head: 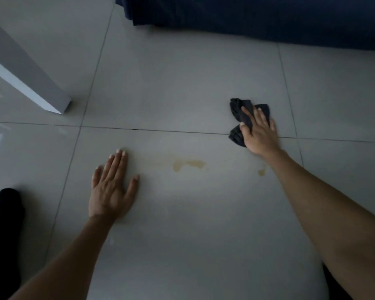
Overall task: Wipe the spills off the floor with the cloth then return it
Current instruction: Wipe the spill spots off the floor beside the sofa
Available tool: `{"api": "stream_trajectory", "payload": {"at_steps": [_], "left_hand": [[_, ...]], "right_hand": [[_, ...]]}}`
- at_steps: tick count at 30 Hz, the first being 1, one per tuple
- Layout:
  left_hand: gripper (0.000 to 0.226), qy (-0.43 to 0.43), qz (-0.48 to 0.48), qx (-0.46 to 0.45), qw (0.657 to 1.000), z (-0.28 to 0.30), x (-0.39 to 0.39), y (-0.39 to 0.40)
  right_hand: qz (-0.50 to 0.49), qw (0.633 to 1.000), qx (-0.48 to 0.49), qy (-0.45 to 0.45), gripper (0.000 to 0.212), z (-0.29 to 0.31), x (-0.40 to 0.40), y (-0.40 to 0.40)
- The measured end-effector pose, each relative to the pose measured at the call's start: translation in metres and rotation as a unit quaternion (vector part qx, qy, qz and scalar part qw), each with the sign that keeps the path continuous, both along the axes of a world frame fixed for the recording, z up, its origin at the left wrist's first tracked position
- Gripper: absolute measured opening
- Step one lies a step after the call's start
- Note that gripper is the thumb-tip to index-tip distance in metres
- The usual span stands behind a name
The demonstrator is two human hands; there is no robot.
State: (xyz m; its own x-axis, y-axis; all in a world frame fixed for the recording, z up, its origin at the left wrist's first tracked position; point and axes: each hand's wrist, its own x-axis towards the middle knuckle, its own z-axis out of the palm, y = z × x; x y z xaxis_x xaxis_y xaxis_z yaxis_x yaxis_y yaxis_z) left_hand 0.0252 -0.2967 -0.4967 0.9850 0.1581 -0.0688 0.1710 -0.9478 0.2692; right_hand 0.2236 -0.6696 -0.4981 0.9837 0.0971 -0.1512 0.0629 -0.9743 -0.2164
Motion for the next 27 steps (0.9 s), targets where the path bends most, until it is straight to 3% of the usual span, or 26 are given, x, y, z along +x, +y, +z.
{"api": "stream_trajectory", "payload": {"at_steps": [10, 20, 27], "left_hand": [[0.070, -0.004, -0.001, 0.006, 1.000, -0.007, 0.001, 0.004], [0.078, 0.028, -0.020, 0.013, 0.999, 0.001, -0.058, 0.003], [0.074, 0.016, -0.014, -0.006, 1.000, 0.000, -0.056, 0.005]], "right_hand": [[-0.198, 0.979, -0.021, 0.036, 0.059, 0.003, -0.033, -0.124], [-0.275, 0.959, -0.007, 0.059, 0.060, 0.005, -0.086, -0.095], [-0.283, 0.958, -0.017, 0.045, 0.059, 0.004, -0.088, -0.042]]}}
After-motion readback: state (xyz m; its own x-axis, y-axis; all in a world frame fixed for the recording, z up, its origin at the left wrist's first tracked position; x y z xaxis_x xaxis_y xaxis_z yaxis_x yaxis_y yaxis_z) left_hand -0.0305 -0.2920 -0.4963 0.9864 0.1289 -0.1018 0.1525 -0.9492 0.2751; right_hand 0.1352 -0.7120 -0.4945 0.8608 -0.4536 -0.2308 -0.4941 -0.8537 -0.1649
